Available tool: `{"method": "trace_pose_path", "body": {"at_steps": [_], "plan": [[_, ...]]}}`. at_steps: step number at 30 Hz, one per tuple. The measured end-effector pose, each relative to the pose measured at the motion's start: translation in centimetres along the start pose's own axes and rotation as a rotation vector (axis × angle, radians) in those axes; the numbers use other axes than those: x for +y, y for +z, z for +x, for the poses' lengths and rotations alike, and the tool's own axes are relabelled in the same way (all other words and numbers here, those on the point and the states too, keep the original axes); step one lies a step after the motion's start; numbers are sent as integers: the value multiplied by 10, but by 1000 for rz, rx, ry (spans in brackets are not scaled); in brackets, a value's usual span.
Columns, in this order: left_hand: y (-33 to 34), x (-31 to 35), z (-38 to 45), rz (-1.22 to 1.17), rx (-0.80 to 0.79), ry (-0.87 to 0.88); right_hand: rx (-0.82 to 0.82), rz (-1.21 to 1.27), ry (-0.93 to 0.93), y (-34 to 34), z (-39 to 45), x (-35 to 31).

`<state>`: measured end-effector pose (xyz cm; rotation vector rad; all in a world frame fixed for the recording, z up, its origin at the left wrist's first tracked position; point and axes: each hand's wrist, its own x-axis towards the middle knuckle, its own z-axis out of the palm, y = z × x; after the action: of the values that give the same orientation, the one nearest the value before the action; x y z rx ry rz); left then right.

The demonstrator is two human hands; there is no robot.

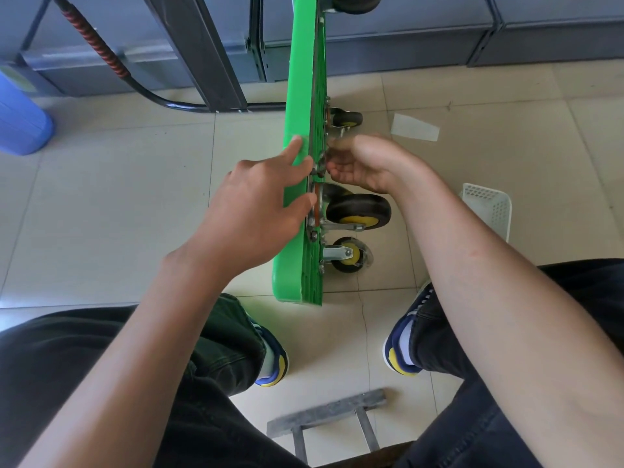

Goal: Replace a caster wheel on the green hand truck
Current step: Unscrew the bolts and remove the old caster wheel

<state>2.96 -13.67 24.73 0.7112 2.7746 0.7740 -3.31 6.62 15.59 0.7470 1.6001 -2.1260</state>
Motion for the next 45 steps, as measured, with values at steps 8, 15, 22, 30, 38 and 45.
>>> {"method": "trace_pose_path", "body": {"at_steps": [8, 15, 22, 30, 38, 45], "plan": [[0, 0, 0, -2, 5, 3, -20, -5, 33, 5, -2, 2], [1, -1, 1, 2, 5, 3, 14, -25, 25, 13, -4, 1], [-1, 0, 1, 2, 6, 7, 107, -57, -77, 18, 1, 3], [0, 0, 1, 2, 3, 2, 284, -298, -475, 26, -20, -1], [1, -1, 0, 10, -3, 9, 423, -368, -846, 37, -69, 24], [-1, -2, 0, 12, -5, 15, 442, -483, -1092, 32, -91, 71]]}}
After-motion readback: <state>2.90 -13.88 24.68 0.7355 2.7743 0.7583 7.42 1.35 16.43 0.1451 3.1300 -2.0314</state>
